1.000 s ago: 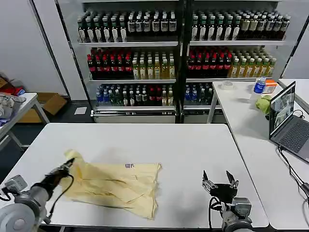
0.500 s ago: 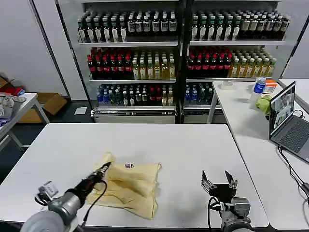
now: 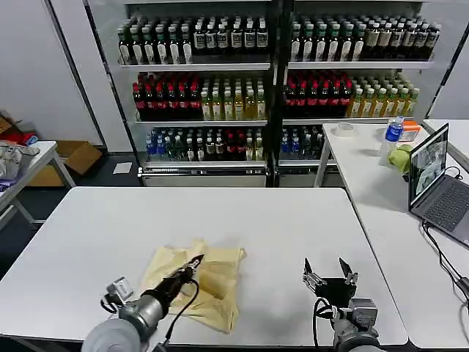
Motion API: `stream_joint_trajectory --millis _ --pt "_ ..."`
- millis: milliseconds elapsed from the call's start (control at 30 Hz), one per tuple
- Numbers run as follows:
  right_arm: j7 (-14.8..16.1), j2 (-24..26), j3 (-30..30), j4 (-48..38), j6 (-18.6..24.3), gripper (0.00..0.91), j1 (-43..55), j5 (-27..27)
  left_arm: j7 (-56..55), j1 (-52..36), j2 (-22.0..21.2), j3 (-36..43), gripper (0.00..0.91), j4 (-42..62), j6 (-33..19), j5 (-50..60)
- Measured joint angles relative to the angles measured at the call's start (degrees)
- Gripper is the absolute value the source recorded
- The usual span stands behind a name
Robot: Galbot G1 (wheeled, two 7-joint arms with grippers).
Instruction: Fold and organize the clothes.
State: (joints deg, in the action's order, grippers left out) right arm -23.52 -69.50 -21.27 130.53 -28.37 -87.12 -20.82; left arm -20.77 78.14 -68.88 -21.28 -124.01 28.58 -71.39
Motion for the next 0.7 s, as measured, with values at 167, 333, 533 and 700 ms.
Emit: stream_joint_trajectory --millis 167,333,533,700 --pt "0.0 0.0 0.1 0.2 0.0 0.907 -0.2 0.1 -0.2 -1.4 -1.8 2.5 0.907 1.6 0.4 1.6" --pt "0.0 0.2 0.0 0.5 -0.1 0.907 -0.3 0.1 -0.2 -2.2 -3.1 4.4 0.907 2.2 0.4 2.8" --pt "0.0 0.0 0.1 0.7 -0.2 0.907 -0.1 0.1 0.1 -1.6 -3.2 5.1 0.907 1.5 0.6 3.4" --pt "0.0 -0.1 0.0 0.7 -0.2 0.907 0.0 0.1 0.2 -0.6 -2.5 3.7 0.907 -0.2 0.7 3.4"
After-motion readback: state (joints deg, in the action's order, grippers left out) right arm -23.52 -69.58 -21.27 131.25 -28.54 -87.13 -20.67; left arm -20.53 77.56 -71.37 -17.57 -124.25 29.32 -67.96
